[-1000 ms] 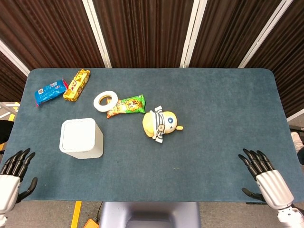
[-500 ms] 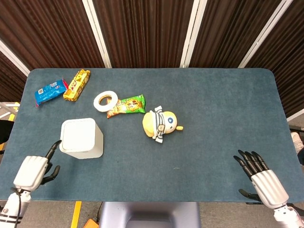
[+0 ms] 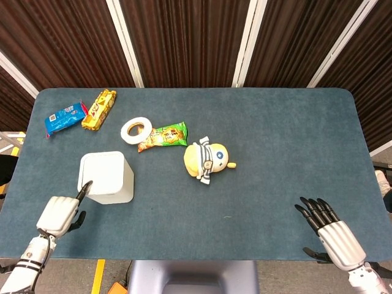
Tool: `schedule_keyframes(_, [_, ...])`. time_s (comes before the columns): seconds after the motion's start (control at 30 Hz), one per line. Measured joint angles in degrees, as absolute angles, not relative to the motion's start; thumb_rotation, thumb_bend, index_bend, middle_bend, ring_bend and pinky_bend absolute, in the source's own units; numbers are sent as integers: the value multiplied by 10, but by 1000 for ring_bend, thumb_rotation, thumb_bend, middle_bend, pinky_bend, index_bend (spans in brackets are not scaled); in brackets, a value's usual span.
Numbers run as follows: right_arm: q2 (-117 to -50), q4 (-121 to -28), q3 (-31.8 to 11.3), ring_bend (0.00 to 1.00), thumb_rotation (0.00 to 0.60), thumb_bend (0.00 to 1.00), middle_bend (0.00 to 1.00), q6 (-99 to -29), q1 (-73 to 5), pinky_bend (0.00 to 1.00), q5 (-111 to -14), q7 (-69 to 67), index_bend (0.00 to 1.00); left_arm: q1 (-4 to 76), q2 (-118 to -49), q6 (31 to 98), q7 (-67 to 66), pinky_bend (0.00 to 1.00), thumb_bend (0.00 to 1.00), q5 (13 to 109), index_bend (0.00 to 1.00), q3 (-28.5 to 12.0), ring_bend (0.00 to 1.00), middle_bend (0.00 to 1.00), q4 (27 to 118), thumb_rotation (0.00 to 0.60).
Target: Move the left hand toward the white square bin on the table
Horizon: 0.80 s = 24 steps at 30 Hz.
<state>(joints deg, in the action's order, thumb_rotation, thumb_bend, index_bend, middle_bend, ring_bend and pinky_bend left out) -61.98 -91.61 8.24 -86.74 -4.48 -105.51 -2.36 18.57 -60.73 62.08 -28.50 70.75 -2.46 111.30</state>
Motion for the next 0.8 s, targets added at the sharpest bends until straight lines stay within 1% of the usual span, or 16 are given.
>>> schedule_keyframes(0.17, [-619, -916, 84, 0, 600, 85, 0, -867, -45, 0, -1057, -26, 0, 182, -612, 645, -277, 1000, 506, 734, 20, -23, 994, 997, 1109, 600])
schedule_keyframes(0.27, [-618, -917, 84, 0, 600, 85, 0, -868, -44, 0, -1057, -26, 0, 174, -614, 676, -262, 1000, 500, 766, 0, -23, 968, 975, 1107, 600])
schedule_keyframes(0.33, [-615, -918, 85, 0, 600, 84, 0, -871, -43, 0, -1059, -26, 0, 163, -614, 711, -248, 1000, 498, 797, 0, -24, 929, 926, 1106, 600])
schedule_keyframes(0.4, [-613, -919, 86, 0, 600, 84, 0, -875, -42, 0, -1062, -27, 0, 147, -614, 766, -229, 981, 486, 845, 0, -22, 836, 806, 1101, 600])
schedule_keyframes(0.43, [-612, -919, 86, 0, 600, 84, 0, -877, -41, 0, -1063, -27, 0, 138, -613, 792, -220, 911, 479, 868, 0, -20, 738, 698, 1097, 600])
schedule_keyframes(0.47, [-611, -920, 86, 0, 600, 84, 0, -878, -40, 0, -1063, -28, 0, 128, -612, 819, -210, 734, 475, 891, 0, -16, 561, 529, 1093, 600])
schedule_keyframes(0.5, [-610, -920, 86, 0, 600, 84, 0, -880, -40, 0, -1063, -30, 0, 112, -610, 852, -197, 587, 475, 923, 0, -8, 438, 422, 1086, 600])
schedule_keyframes(0.53, [-609, -920, 86, 0, 600, 84, 0, -881, -39, 0, -1063, -32, 0, 99, -608, 875, -188, 356, 475, 947, 0, 0, 256, 269, 1078, 600])
schedule_keyframes(0.57, [-608, -921, 86, 0, 600, 84, 0, -882, -39, 0, -1063, -34, 0, 82, -607, 903, -177, 175, 474, 976, 5, 12, 115, 155, 1063, 600])
schedule_keyframes(0.6, [-607, -921, 86, 0, 600, 84, 0, -883, -39, 0, -1063, -36, 0, 71, -608, 922, -170, 92, 473, 994, 12, 21, 55, 99, 1048, 600])
schedule_keyframes(0.63, [-606, -921, 86, 0, 600, 84, 0, -884, -38, 0, -1063, -36, 0, 60, -611, 941, -163, 26, 467, 1008, 20, 27, 7, 39, 1030, 600])
schedule_keyframes(0.67, [-606, -921, 86, 0, 600, 84, 0, -886, -38, 0, -1064, -36, 0, 49, -617, 960, -155, 8, 461, 1017, 25, 32, 0, 14, 1009, 600])
schedule_keyframes(0.73, [-607, -920, 86, 0, 600, 84, 0, -893, -36, 0, -1069, -35, 0, 24, -635, 992, -132, 0, 448, 1024, 9, 42, 0, 0, 956, 600])
schedule_keyframes(0.8, [-608, -916, 86, 0, 600, 84, 0, -893, -36, 0, -1074, -34, 0, 7, -647, 1000, -115, 0, 441, 1021, 0, 52, 0, 0, 907, 600])
